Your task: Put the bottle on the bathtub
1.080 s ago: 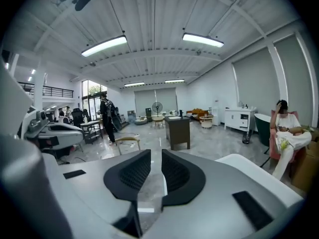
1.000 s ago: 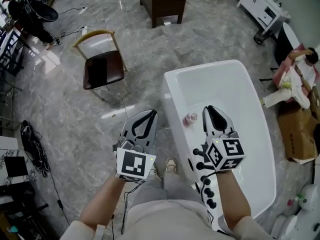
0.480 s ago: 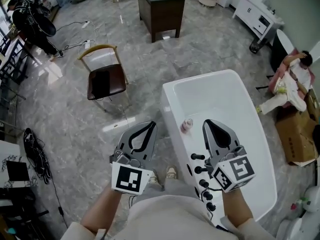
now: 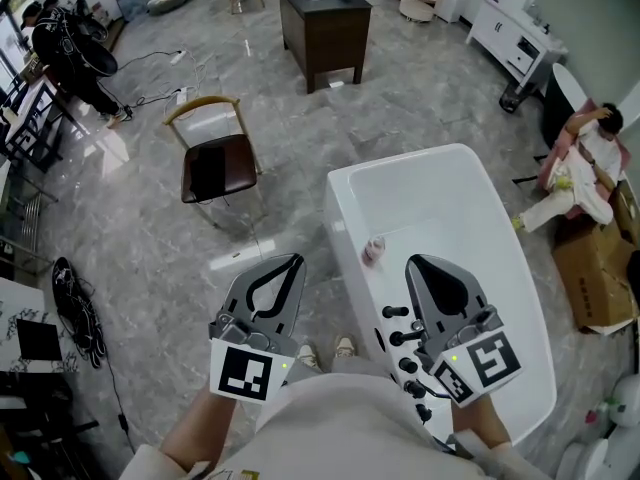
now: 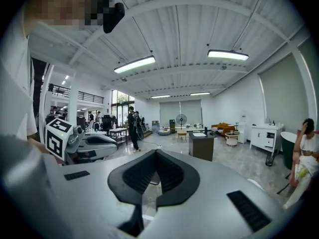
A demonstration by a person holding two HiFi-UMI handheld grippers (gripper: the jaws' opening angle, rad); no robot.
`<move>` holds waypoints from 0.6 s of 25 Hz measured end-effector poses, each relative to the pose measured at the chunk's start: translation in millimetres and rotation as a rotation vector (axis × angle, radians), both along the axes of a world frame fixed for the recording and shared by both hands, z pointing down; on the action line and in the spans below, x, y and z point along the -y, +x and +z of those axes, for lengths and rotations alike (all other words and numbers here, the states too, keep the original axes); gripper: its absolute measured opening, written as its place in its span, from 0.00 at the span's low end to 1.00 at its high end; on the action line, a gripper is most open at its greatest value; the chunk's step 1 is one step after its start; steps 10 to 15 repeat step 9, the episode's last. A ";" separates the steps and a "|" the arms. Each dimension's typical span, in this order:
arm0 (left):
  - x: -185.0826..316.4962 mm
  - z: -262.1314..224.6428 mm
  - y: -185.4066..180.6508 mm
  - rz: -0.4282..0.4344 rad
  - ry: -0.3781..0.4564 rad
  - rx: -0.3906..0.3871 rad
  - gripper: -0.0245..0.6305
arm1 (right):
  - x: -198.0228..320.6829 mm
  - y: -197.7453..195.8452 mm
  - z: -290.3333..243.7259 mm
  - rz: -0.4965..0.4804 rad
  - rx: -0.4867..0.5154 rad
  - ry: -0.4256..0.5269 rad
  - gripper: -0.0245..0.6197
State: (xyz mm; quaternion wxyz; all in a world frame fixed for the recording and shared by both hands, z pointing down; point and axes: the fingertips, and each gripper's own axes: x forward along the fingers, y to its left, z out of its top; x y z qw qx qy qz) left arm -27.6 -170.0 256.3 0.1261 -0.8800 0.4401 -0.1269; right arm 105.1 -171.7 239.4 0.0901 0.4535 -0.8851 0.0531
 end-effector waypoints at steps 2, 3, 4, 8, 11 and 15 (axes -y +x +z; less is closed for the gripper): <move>-6.5 -0.3 -3.4 -0.010 -0.005 -0.009 0.07 | -5.2 0.1 0.2 0.002 0.021 -0.007 0.08; -8.8 -0.1 -4.6 -0.015 -0.008 -0.017 0.07 | -6.4 0.0 2.4 0.004 0.025 -0.013 0.08; -10.0 0.0 -5.2 -0.018 -0.010 -0.023 0.07 | -6.3 0.2 5.2 0.006 0.026 -0.020 0.08; -9.2 0.0 -2.4 -0.012 -0.015 -0.027 0.07 | -1.1 2.0 14.7 0.012 0.037 -0.051 0.08; -8.6 -0.3 -1.3 -0.009 -0.014 -0.028 0.07 | 0.1 2.5 16.8 0.014 0.039 -0.059 0.08; -8.6 -0.3 -1.3 -0.009 -0.014 -0.028 0.07 | 0.1 2.5 16.8 0.014 0.039 -0.059 0.08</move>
